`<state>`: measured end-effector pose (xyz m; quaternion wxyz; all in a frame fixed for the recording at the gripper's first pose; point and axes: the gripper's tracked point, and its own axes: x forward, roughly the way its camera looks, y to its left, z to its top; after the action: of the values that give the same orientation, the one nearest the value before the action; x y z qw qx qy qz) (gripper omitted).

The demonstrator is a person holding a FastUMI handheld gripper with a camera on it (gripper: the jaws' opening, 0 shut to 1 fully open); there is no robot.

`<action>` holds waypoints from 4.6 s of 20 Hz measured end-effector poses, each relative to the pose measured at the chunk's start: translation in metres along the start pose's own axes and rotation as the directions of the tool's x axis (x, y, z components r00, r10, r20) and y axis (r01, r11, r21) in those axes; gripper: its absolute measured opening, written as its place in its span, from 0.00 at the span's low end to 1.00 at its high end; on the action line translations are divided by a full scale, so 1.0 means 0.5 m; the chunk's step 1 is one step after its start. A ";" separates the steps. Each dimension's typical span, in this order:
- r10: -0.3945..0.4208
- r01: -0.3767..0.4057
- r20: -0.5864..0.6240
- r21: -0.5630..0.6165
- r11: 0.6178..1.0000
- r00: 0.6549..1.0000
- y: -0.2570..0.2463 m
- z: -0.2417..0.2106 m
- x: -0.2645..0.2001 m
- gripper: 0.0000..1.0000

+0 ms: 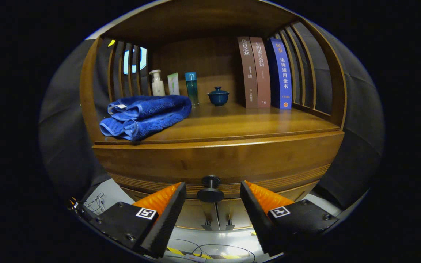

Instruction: Pull open the drawer, take out the items inside it, and place them on the countertop above the cabinet.

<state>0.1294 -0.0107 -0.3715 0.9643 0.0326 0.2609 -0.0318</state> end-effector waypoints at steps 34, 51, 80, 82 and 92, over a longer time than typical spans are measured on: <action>0.038 -0.035 -0.145 0.022 0.999 0.989 0.019 -0.176 -0.278 0.35; -0.009 0.008 -0.036 -0.007 1.000 0.999 0.010 -0.098 -0.405 1.00; -0.053 0.022 -0.665 -0.054 0.998 0.745 0.009 -0.018 0.029 0.74; -0.055 0.029 -0.679 -0.050 0.998 0.732 0.004 -0.037 0.037 0.58; -0.043 -0.012 -0.685 -0.075 0.997 0.727 0.008 -0.032 0.003 0.11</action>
<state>0.1230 -0.0054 -0.3855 0.8001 0.0041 0.5997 -0.0160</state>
